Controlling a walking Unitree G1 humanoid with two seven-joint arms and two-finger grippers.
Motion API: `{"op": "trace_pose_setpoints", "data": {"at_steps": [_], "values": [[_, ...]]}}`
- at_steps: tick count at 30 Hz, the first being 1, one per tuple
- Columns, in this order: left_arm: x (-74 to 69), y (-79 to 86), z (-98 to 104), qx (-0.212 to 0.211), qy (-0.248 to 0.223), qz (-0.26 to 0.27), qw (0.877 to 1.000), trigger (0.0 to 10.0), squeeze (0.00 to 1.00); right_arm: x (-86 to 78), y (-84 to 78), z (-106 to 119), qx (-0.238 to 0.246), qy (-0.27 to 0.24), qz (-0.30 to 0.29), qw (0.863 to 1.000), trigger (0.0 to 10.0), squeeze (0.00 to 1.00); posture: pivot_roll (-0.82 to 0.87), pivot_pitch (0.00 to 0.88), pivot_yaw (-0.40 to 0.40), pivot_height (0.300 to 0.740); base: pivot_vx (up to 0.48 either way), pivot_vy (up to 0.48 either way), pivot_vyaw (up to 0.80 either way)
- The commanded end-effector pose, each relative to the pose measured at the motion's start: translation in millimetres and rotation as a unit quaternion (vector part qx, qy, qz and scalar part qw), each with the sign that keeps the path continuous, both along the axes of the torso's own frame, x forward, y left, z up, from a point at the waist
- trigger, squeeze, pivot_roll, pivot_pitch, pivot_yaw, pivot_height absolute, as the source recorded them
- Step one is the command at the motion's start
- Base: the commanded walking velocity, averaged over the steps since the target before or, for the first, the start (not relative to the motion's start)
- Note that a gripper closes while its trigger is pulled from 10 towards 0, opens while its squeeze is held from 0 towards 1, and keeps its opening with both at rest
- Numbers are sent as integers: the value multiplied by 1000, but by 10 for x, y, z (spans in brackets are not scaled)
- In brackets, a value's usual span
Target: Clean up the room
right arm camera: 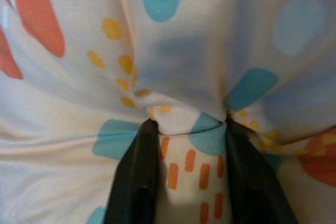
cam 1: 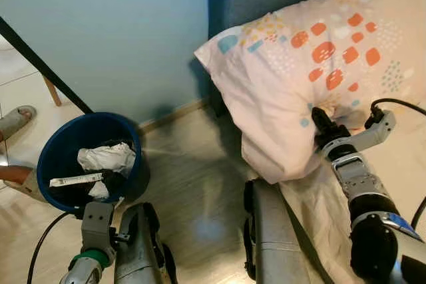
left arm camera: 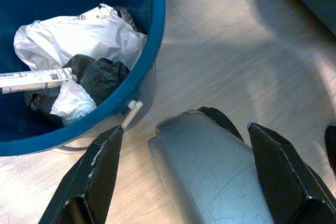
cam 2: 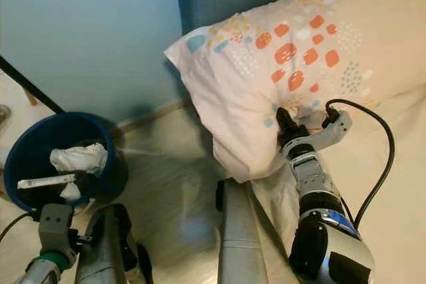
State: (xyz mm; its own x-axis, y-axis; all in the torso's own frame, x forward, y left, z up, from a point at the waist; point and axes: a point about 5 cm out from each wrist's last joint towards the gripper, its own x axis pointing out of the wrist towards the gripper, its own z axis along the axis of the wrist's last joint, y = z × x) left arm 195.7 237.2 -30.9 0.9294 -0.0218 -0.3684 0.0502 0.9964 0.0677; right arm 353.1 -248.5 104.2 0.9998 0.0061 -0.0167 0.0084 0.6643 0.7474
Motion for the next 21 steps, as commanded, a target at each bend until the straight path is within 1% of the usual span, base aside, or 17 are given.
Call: {"op": "trace_pose_setpoints", "data": {"at_steps": [1,3,4,6,7,9,10,11,12,14,15,16,17,18,19,20,21], "values": [[-179,18,-120,-2,39,3,999,10000,0,-32,28,-109,-15,32,5,999,0,0,-38,347,82,560,0,0,0],[-174,19,-116,-2,38,5,999,10000,0,47,2,51,-86,14,13,996,0,0,-42,341,79,560,0,0,0],[-174,19,-116,-2,38,5,999,10000,0,47,2,51,-86,14,13,996,0,0,-42,341,79,560,0,0,0],[-151,5,-110,-3,36,6,999,10000,0,143,-37,268,-146,-10,11,989,0,0,-46,334,73,560,0,0,0],[-151,5,-110,-3,36,6,999,10000,0,143,-37,268,-146,-10,11,989,0,0,-46,334,73,560,0,0,0],[-102,-15,-93,-4,31,5,1000,10000,0,260,-129,613,-190,-45,-12,981,0,0,-51,325,67,560,0,0,0],[-63,-29,-78,-5,26,6,1000,10000,0,328,-208,890,-213,-69,-35,974,0,0,-62,308,58,560,0,0,0],[-63,-29,-78,-5,26,6,1000,10000,0,328,-208,890,-213,-69,-35,974,0,0,-62,308,58,560,0,0,0],[-39,-39,-68,-6,24,6,1000,10000,0,360,-258,1069,-225,-85,-51,969,0,0,-62,308,58,560,0,0,0],[36,-69,-35,-8,14,5,1000,10000,0,400,-412,1640,-257,-133,-103,952,0,0,-71,293,51,560,0,0,0],[36,-69,-35,-8,14,5,1000,10000,0,400,-412,1640,-257,-133,-103,952,0,0,-71,293,51,560,0,0,0],[72,-85,-19,-10,9,6,1000,10000,0,387,-486,1916,-270,-156,-131,941,0,0,-75,285,43,560,0,0,0],[123,-110,11,-12,-1,6,1000,10000,0,315,-618,2334,-293,-187,-182,920,0,0,-72,280,36,560,0,0,0],[141,-120,24,-13,-6,6,1000,10000,0,268,-676,2496,-302,-198,-204,910,0,0,-72,280,36,560,0,0,0],[141,-120,24,-13,-6,6,1000,10000,0,268,-676,2496,-302,-198,-204,910,0,0,-72,280,36,560,0,0,0],[151,-127,34,-12,-9,6,1000,10000,0,209,-740,2657,-309,-211,-228,899,0,0,-66,279,34,560,0,0,0],[151,-127,34,-12,-9,6,1000,10000,0,209,-740,2657,-309,-211,-228,899,0,0,-66,279,34,560,0,0,0]]}}
